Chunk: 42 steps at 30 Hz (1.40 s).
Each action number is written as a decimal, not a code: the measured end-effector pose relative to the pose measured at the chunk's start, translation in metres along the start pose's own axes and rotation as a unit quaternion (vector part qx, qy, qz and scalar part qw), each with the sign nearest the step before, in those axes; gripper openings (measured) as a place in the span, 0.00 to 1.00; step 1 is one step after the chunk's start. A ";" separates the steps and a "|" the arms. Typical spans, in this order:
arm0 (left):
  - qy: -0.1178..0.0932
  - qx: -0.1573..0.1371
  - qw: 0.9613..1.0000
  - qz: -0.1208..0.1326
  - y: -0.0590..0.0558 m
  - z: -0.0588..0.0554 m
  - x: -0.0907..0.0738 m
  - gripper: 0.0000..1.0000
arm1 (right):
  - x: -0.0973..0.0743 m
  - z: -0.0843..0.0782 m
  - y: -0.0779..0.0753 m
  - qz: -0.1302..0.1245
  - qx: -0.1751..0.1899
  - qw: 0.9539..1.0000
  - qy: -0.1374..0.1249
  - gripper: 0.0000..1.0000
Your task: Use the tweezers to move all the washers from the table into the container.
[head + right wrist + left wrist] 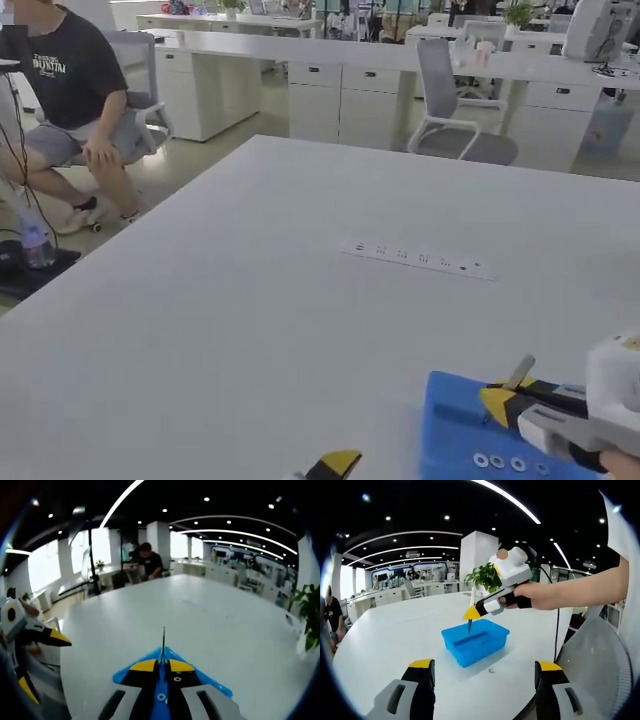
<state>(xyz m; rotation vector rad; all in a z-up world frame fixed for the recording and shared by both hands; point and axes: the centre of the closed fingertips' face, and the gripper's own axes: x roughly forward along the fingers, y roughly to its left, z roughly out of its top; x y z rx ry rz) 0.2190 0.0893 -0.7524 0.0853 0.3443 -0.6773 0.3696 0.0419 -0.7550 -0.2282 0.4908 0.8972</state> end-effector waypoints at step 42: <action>0.003 0.005 1.000 0.000 0.000 0.000 -0.001 0.82 | -0.019 -0.079 0.072 0.082 0.165 0.983 0.026 0.04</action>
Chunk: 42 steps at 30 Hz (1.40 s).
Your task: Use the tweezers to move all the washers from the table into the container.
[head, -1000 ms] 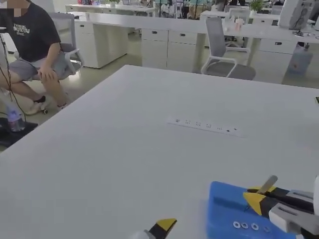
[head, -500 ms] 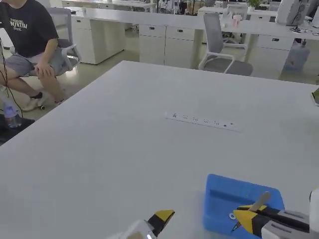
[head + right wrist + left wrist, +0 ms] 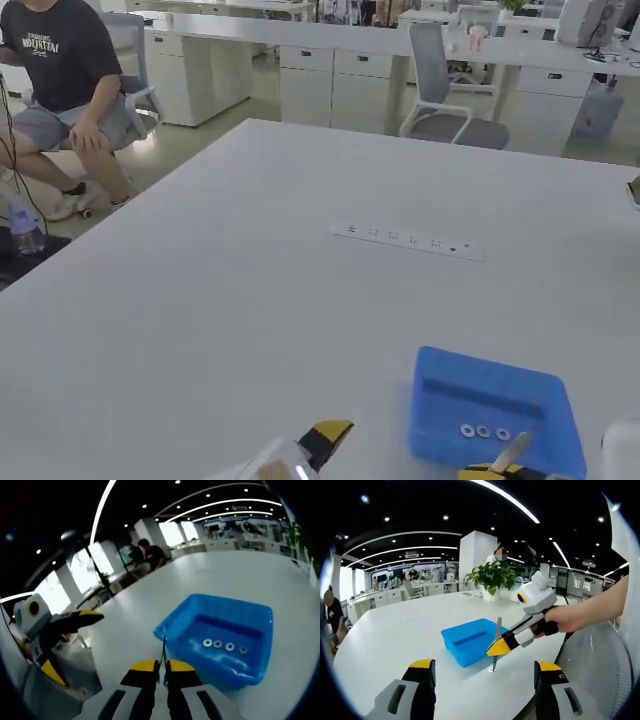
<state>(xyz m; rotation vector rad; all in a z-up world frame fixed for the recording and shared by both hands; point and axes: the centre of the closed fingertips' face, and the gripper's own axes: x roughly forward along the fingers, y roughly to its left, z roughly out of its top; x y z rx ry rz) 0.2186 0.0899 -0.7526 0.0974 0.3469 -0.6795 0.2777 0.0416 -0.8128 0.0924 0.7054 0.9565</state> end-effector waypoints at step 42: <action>0.001 0.002 1.000 -0.002 0.000 -0.001 0.001 0.81 | 0.012 -0.008 0.024 0.010 -0.203 0.978 0.035 0.03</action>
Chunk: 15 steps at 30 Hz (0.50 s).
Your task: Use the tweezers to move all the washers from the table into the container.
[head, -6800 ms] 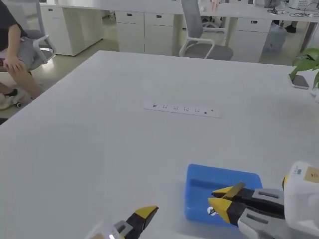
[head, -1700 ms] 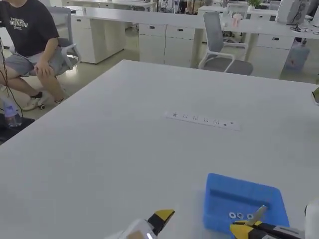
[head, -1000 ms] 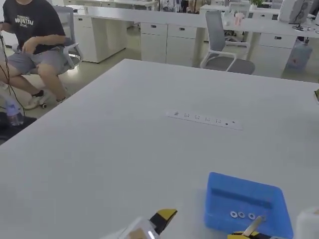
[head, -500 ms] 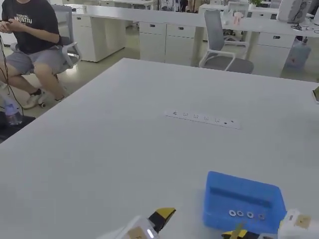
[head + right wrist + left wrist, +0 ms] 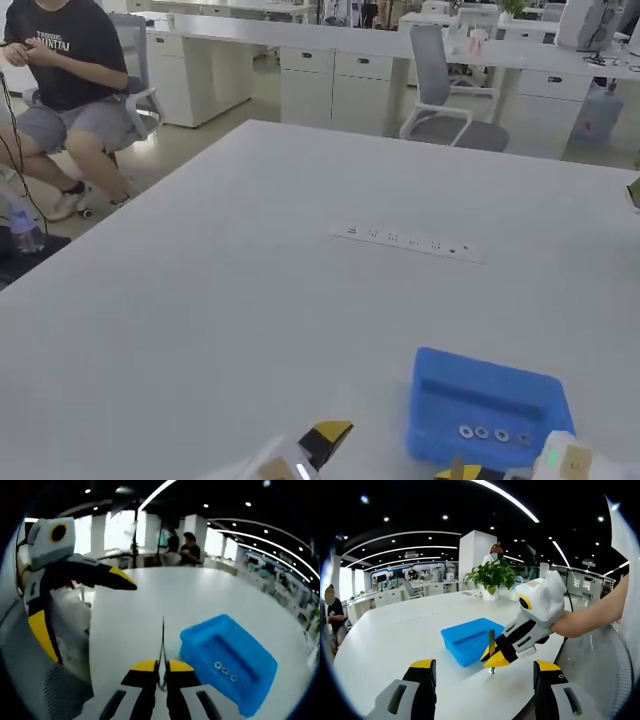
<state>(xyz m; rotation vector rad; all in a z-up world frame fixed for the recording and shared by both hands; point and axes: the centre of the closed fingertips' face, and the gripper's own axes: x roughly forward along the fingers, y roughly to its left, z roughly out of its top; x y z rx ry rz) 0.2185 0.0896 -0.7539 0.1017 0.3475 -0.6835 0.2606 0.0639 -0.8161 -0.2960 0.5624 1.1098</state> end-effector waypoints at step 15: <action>0.001 0.002 1.000 -0.005 -0.002 -0.001 0.000 0.81 | -0.028 0.036 -0.021 -0.001 0.113 0.991 -0.077 0.03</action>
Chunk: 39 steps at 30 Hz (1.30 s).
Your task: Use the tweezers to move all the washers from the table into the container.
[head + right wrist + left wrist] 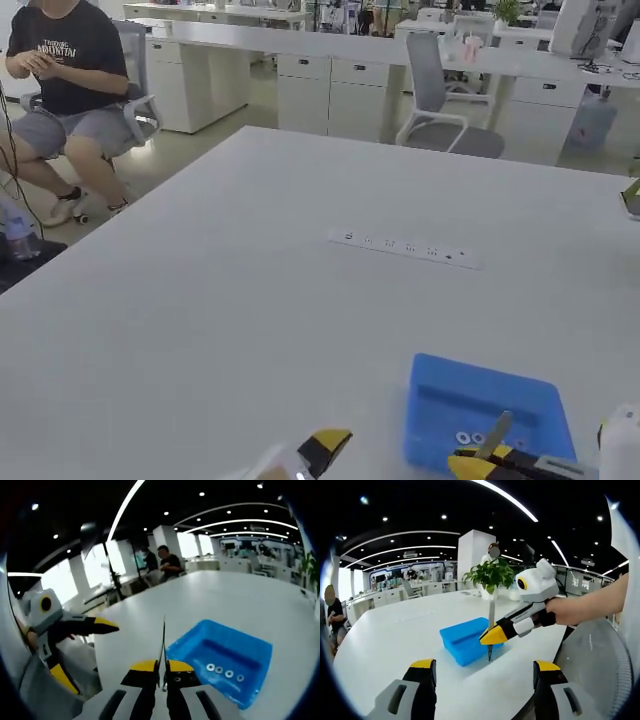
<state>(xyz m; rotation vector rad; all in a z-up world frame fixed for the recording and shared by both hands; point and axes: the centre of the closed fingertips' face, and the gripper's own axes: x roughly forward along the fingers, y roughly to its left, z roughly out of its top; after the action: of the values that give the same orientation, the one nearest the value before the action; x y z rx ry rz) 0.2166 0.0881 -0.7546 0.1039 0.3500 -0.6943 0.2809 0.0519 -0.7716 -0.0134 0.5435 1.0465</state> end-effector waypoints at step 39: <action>-0.002 -0.006 1.000 0.010 0.005 0.000 -0.001 0.81 | 0.030 0.059 -0.050 -0.028 -0.023 0.999 -0.018 0.03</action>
<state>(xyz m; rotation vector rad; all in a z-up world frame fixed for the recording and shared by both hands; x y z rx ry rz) 0.2193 0.0927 -0.7548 0.0944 0.3492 -0.6729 0.3586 0.0662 -0.7460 -0.0496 0.4835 1.0023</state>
